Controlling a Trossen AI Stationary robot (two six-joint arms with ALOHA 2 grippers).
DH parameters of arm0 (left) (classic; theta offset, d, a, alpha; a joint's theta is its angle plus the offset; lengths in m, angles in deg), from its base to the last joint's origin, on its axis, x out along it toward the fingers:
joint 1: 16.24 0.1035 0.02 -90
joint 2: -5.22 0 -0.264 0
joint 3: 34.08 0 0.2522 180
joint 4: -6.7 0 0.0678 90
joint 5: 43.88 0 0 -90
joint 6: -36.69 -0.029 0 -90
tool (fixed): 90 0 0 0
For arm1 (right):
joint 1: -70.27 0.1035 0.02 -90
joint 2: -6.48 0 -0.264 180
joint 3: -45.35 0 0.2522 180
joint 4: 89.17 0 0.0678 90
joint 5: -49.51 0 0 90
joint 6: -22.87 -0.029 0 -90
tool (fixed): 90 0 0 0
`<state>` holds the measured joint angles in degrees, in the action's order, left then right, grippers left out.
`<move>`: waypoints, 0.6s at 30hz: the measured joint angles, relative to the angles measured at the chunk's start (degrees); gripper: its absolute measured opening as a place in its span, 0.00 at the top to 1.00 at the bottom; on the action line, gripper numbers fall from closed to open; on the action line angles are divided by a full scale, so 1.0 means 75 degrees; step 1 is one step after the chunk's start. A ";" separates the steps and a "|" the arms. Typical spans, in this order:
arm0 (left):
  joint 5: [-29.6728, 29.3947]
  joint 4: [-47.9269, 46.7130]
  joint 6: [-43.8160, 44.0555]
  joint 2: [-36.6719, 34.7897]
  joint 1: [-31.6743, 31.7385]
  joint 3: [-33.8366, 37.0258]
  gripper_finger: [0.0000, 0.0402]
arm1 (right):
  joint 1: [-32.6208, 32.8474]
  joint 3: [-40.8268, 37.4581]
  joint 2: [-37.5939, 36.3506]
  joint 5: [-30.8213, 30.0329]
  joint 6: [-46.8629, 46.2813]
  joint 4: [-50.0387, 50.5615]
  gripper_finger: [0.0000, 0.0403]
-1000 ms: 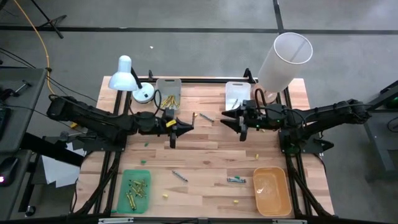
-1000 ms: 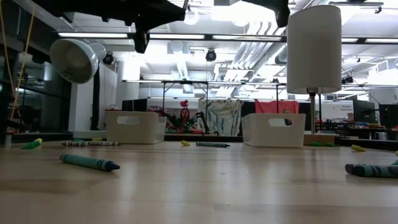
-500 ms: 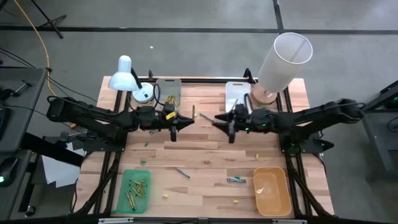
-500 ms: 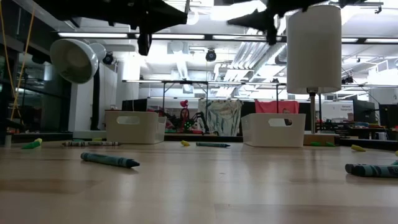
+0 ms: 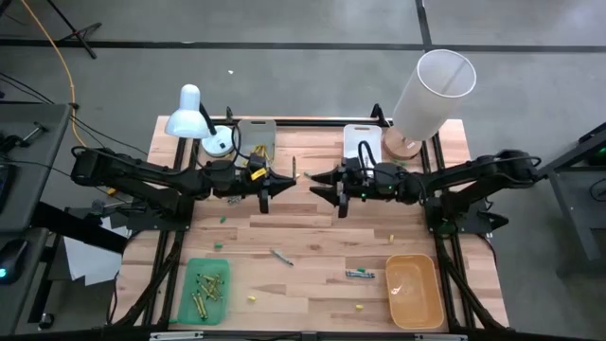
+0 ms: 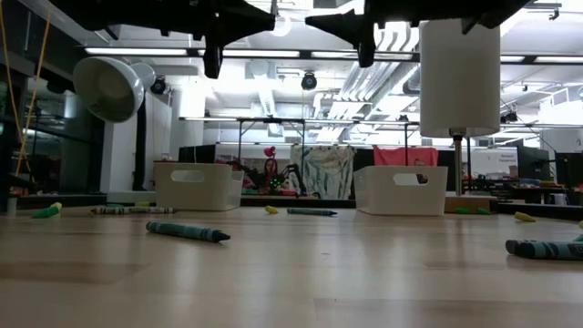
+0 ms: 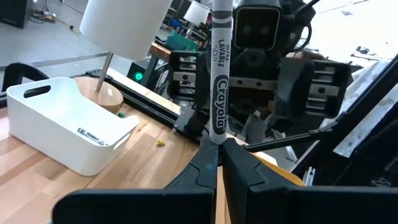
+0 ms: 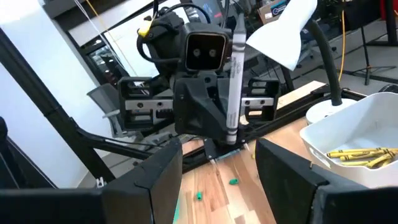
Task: Sort crayons
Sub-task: Put the gray crayon into the white bin
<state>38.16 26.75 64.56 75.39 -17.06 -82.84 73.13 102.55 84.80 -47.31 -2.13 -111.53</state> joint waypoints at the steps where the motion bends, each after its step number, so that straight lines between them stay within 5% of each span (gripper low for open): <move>1: -0.0007 0.0001 0.0001 0.0000 -0.0002 0.0000 1.00 | -0.0041 0.0000 -0.0009 0.0094 0.0000 -0.0026 0.51; 18: -0.0116 0.0172 -0.0138 0.0162 0.0000 -0.0083 1.00 | -0.0090 0.0000 0.0116 0.0276 -0.0414 -0.0409 0.51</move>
<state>37.30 28.04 63.52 76.61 -17.06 -83.46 72.45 102.55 85.68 -45.23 -5.23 -114.60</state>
